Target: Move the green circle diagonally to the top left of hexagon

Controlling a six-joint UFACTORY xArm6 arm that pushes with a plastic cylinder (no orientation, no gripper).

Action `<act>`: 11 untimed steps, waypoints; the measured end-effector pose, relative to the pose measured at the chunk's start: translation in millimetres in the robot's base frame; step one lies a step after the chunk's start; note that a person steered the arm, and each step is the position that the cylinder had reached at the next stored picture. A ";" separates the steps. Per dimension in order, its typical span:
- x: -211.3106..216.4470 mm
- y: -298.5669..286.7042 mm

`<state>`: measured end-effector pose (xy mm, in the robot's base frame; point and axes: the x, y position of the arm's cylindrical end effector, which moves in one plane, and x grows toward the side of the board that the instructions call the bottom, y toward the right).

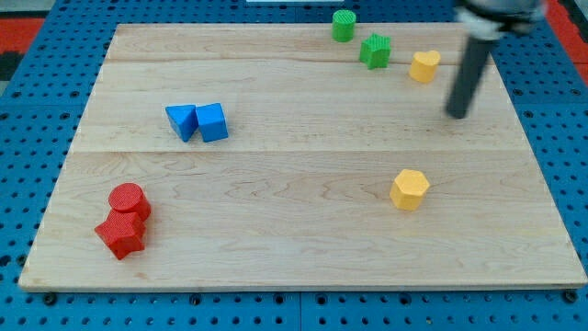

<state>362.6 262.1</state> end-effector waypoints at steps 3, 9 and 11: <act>-171.3 -97.4; -167.0 -347.9; -51.7 -259.4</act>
